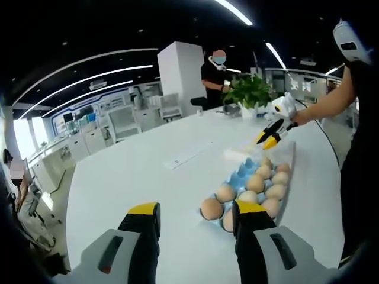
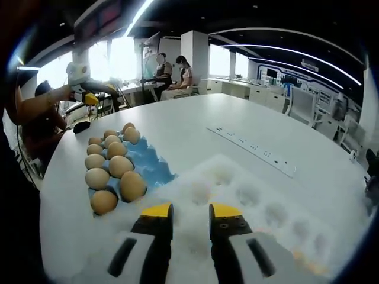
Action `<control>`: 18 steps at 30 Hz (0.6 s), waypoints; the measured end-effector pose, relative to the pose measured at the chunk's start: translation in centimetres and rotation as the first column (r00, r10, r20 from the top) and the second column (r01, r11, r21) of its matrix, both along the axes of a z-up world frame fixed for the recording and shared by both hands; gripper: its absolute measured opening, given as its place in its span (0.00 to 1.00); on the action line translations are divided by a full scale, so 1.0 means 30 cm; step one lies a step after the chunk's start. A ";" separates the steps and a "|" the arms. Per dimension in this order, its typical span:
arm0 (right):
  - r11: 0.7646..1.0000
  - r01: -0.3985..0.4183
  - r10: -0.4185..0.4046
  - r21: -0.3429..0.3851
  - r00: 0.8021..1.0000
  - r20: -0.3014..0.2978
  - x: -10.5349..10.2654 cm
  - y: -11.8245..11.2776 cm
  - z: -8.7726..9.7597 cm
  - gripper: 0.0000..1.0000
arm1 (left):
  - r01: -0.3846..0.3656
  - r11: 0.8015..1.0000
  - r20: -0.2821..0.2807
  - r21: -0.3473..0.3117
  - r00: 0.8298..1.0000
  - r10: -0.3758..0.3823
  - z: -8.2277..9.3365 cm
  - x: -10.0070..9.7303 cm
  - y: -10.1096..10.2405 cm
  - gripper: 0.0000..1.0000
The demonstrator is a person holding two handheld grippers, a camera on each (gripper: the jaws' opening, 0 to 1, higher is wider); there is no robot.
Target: Place the egg into an empty slot of the egg tray after lifting it from the table, then release the egg inside the slot.
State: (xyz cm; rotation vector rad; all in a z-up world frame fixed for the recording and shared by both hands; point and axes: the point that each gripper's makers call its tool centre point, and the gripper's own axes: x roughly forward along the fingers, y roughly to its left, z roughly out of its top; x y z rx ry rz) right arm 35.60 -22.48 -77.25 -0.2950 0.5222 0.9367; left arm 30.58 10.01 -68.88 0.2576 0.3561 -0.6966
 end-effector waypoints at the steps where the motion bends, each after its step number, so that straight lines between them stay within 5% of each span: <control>1: 1.000 0.005 -0.005 -0.002 1.000 0.003 0.001 -0.012 0.003 0.25 | 0.001 1.000 0.000 -0.001 1.000 -0.001 0.001 0.000 -0.001 0.49; 18: 0.994 0.106 -0.106 -0.018 0.994 0.032 0.034 -0.156 0.026 0.25 | 0.007 1.000 0.001 0.001 1.000 -0.007 0.001 0.002 -0.012 0.48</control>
